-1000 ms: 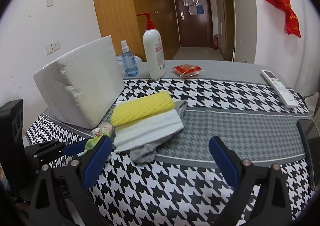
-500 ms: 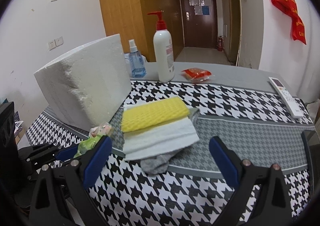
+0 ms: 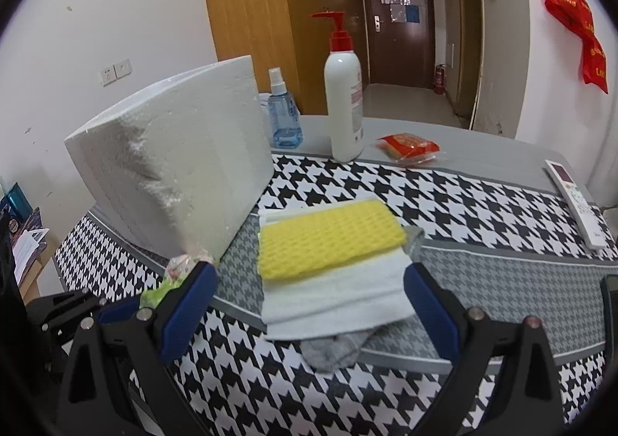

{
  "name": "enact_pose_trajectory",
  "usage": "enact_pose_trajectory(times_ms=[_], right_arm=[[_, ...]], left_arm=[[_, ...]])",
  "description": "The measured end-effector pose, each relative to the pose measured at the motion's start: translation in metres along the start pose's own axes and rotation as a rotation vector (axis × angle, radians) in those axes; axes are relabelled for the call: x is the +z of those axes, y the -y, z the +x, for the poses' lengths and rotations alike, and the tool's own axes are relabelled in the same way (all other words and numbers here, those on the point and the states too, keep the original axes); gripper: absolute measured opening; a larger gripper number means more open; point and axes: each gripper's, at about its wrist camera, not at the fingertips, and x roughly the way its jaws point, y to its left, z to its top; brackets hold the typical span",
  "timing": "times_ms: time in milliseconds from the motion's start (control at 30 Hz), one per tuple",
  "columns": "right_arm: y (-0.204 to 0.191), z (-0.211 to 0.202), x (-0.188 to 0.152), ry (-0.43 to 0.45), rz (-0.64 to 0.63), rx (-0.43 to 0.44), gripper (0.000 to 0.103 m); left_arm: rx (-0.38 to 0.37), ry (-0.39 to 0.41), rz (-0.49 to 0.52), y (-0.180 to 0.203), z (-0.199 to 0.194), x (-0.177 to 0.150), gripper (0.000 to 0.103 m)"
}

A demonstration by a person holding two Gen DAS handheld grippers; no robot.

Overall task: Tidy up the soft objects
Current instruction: 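Grasp the green plastic bag with the left gripper while the right approaches the mesh sleeve, then close the right gripper on the yellow mesh sleeve and lift it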

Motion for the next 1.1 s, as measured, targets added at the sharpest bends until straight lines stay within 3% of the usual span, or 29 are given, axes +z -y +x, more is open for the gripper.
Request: enact_pose_trajectory(times_ms=[300,467,533,867,1100], right_arm=[[-0.006,0.021,0.010,-0.044,0.004,0.034,0.099],[-0.003,0.036,0.012,-0.086,0.018,0.026,0.090],[-0.003,0.040,0.013,-0.102,0.015,0.016,0.080],[-0.004,0.060,0.010,-0.170,-0.014,-0.029,0.078],[-0.002,0.071,0.007,-0.207,-0.022,-0.060,0.055]], left_arm=[[-0.033,-0.009,0.006,-0.006,-0.007,-0.010,0.025],[-0.053,-0.010,0.000,-0.010,-0.009,-0.014,0.025],[-0.056,-0.010,0.001,-0.014,-0.009,-0.016,0.025],[-0.067,-0.037,0.007,-0.019,-0.002,-0.010,0.025],[-0.076,-0.044,0.010,-0.017,0.006,-0.008,0.025]])
